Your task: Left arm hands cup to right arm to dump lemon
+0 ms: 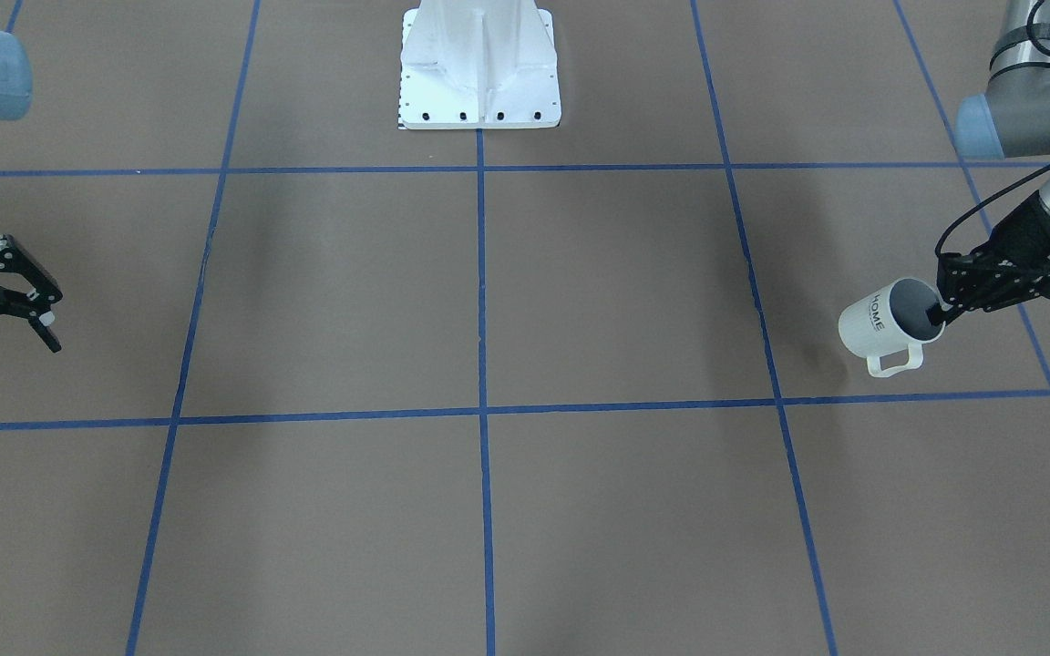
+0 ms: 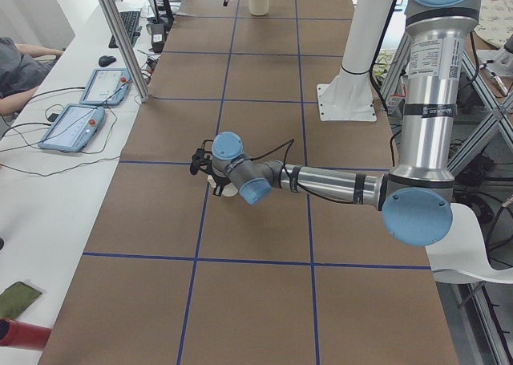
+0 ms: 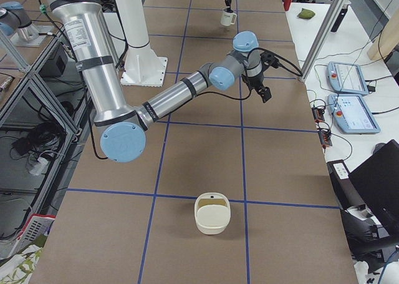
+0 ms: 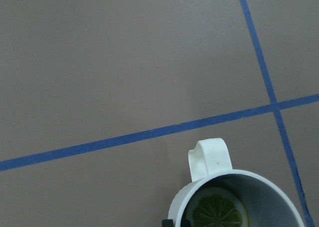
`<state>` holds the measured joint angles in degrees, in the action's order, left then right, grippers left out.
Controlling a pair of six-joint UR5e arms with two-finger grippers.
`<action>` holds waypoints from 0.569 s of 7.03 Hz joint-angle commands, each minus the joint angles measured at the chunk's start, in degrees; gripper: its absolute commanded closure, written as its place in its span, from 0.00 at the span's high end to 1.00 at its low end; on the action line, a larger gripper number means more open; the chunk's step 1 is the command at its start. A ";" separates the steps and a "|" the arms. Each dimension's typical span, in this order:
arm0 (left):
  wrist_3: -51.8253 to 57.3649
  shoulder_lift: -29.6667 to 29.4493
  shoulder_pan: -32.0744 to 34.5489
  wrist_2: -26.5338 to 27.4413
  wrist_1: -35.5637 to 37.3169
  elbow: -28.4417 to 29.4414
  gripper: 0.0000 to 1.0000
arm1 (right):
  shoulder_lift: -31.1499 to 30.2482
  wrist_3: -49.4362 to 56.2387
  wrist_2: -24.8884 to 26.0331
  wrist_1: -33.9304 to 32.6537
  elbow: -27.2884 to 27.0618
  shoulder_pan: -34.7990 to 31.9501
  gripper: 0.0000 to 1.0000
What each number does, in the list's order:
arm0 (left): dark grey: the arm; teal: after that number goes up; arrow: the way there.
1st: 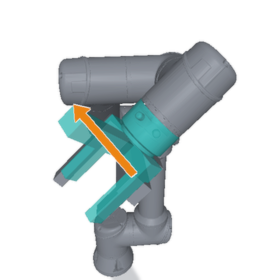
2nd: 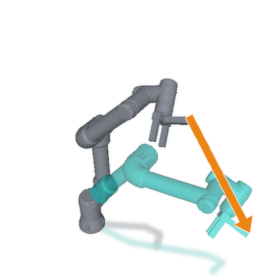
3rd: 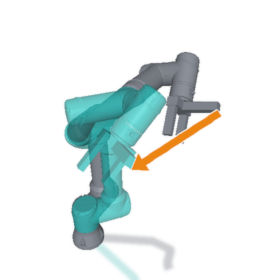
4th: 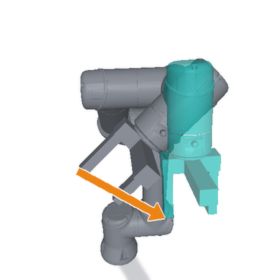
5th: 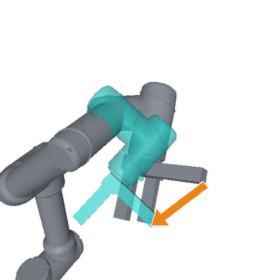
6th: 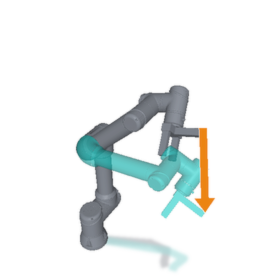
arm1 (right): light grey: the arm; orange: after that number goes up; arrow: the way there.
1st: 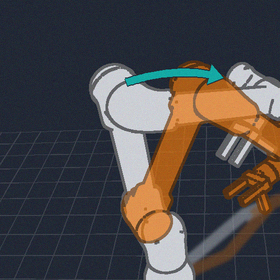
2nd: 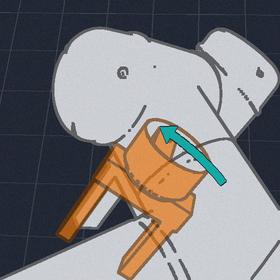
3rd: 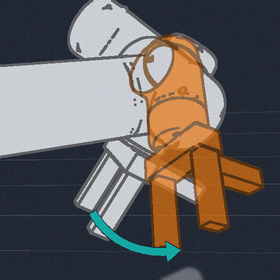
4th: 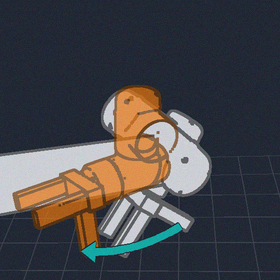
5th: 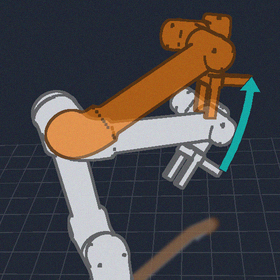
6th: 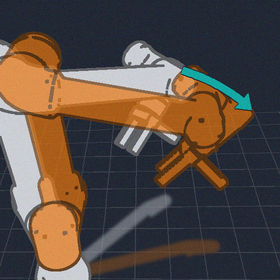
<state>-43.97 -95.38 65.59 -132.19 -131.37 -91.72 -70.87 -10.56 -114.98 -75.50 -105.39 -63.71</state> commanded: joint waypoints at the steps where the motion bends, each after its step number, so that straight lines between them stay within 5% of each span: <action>1: -13.54 -7.32 0.07 0.18 0.33 0.14 0.00 | 2.39 -1.47 13.85 4.35 0.80 8.21 0.99; 3: -26.36 -14.45 -0.54 2.01 0.41 1.19 0.00 | 4.06 -7.26 20.66 19.80 7.53 14.55 0.99; 4: -32.17 -17.70 -1.85 2.81 0.50 1.28 0.00 | 6.07 -7.37 22.50 21.86 8.79 16.41 0.99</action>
<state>-68.89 -109.10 64.87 -130.53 -130.95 -90.69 -66.86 -16.83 -95.26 -58.24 -99.04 -50.13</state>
